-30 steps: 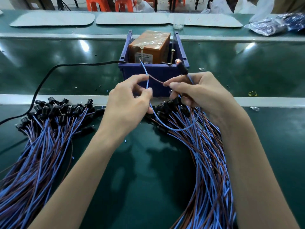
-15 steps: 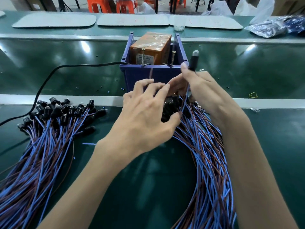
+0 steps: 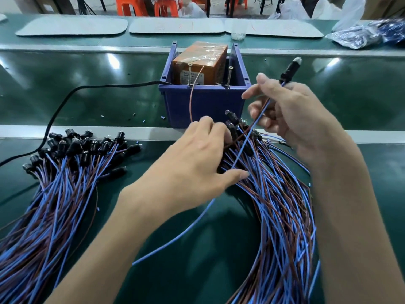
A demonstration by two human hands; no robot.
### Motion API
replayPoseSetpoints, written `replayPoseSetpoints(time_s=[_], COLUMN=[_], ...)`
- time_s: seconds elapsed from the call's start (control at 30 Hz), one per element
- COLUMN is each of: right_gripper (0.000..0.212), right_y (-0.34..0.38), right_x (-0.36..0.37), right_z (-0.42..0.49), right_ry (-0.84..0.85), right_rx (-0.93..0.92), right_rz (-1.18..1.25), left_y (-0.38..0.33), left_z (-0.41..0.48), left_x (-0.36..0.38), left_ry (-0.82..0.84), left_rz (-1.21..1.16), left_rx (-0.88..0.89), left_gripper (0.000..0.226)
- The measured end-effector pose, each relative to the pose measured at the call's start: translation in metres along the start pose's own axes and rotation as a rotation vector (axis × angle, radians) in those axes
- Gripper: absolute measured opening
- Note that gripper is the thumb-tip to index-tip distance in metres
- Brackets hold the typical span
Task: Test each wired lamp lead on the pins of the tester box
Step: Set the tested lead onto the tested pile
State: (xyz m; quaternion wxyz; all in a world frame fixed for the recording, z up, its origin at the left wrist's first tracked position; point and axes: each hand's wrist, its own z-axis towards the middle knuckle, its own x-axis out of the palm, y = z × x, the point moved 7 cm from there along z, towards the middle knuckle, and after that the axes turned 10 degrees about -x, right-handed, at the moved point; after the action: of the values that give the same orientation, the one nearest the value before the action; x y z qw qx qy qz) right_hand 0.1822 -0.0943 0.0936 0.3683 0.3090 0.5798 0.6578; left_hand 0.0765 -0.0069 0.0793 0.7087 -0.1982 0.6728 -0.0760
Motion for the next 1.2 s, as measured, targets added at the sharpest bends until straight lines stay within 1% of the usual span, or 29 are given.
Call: replayPoseSetpoints(time_s=[0.07, 0.1, 0.17, 0.23, 0.3, 0.37, 0.4, 0.43, 0.5, 0.57, 0.63, 0.67, 0.7, 0.73, 0.77, 0.8, 0.83, 0.87, 0.9, 0.93, 0.97, 1.0, 1.07, 1.1, 1.13, 1.2], right_gripper=[0.032, 0.032, 0.030, 0.027, 0.025, 0.023, 0.023, 0.022, 0.021, 0.019, 0.018, 0.017, 0.017, 0.017, 0.017, 0.018, 0.019, 0.021, 0.022, 0.024, 0.025, 0.026, 0.023, 0.020, 0.018, 0.022], right_y=[0.004, 0.006, 0.008, 0.008, 0.005, 0.003, 0.001, 0.000, -0.002, -0.004, -0.006, -0.006, -0.007, -0.009, -0.011, -0.015, -0.019, -0.024, -0.028, -0.033, -0.037, -0.040, -0.041, -0.040, -0.038, -0.038], right_x=[-0.001, -0.001, -0.003, -0.008, -0.014, -0.020, -0.023, -0.025, -0.030, -0.034, -0.036, -0.034, -0.032, -0.029, -0.025, -0.021, -0.018, -0.016, -0.015, -0.016, -0.017, -0.020, -0.027, -0.031, -0.032, -0.030], right_z=[-0.001, -0.001, -0.001, 0.001, 0.002, 0.003, 0.004, 0.004, 0.005, 0.005, 0.004, 0.004, 0.004, 0.004, 0.003, 0.002, 0.001, 0.000, 0.000, -0.001, 0.000, 0.001, 0.005, 0.006, 0.007, 0.004], right_ry=[0.013, 0.020, 0.016, -0.029, -0.090, -0.138, -0.157, -0.172, -0.202, -0.226, -0.211, -0.178, -0.128, -0.067, 0.000, 0.067, 0.128, 0.178, 0.215, 0.237, 0.245, 0.234, 0.180, 0.150, 0.133, 0.166], right_rx=[-0.016, -0.021, -0.027, -0.025, -0.024, -0.030, -0.033, -0.036, -0.039, -0.038, -0.023, -0.010, 0.007, 0.026, 0.045, 0.062, 0.079, 0.095, 0.116, 0.137, 0.152, 0.152, 0.119, 0.100, 0.089, 0.103], right_rz=[0.077, 0.125, 0.211, 0.265, 0.283, 0.261, 0.237, 0.209, 0.148, 0.069, -0.021, -0.066, -0.112, -0.163, -0.221, -0.292, -0.374, -0.458, -0.528, -0.572, -0.593, -0.603, -0.627, -0.628, -0.625, -0.676], left_y=[0.001, 0.001, -0.001, -0.002, -0.003, -0.009, -0.012, -0.014, -0.017, -0.022, -0.042, -0.045, -0.050, -0.053, -0.056, -0.056, -0.057, -0.053, -0.049, -0.039, -0.014, 0.018, 0.097, 0.132, 0.160, 0.192], left_z=[-0.001, -0.002, -0.006, -0.011, -0.014, -0.021, -0.026, -0.032, -0.043, -0.051, -0.056, -0.062, -0.070, -0.069, -0.063, -0.062, -0.065, -0.069, -0.065, -0.054, -0.040, -0.028, -0.009, -0.007, -0.011, -0.020], left_x=[-0.001, 0.002, 0.010, 0.015, 0.010, 0.006, 0.008, 0.009, 0.009, 0.010, 0.043, 0.068, 0.087, 0.092, 0.086, 0.072, 0.061, 0.050, 0.041, 0.032, 0.021, 0.011, -0.020, -0.033, -0.038, -0.032], left_ry=[0.046, 0.100, 0.223, 0.295, 0.248, 0.191, 0.202, 0.250, 0.376, 0.482, 0.709, 0.872, 1.013, 1.029, 0.941, 0.867, 0.827, 0.806, 0.718, 0.607, 0.512, 0.471, 0.360, 0.336, 0.338, 0.382], left_rz=[-0.036, 0.005, 0.180, 0.278, 0.298, 0.319, 0.375, 0.406, 0.380, 0.251, 0.198, 0.174, 0.191, 0.218, 0.217, 0.205, 0.210, 0.221, 0.210, 0.223, 0.254, 0.296, 0.401, 0.441, 0.445, 0.355], left_rx=[0.018, 0.027, 0.040, 0.005, -0.039, -0.037, 0.001, 0.034, 0.076, 0.092, 0.076, 0.019, 0.014, 0.079, 0.173, 0.257, 0.350, 0.408, 0.419, 0.336, 0.194, -0.001, -0.401, -0.550, -0.644, -0.731], left_gripper=[0.060, 0.055, 0.040, 0.036, 0.036, 0.033, 0.031, 0.028, 0.025, 0.027, 0.023, 0.025, 0.026, 0.021, 0.009, 0.012, 0.025, 0.030, 0.033, 0.044, 0.054, 0.058, 0.052, 0.047, 0.045, 0.045])
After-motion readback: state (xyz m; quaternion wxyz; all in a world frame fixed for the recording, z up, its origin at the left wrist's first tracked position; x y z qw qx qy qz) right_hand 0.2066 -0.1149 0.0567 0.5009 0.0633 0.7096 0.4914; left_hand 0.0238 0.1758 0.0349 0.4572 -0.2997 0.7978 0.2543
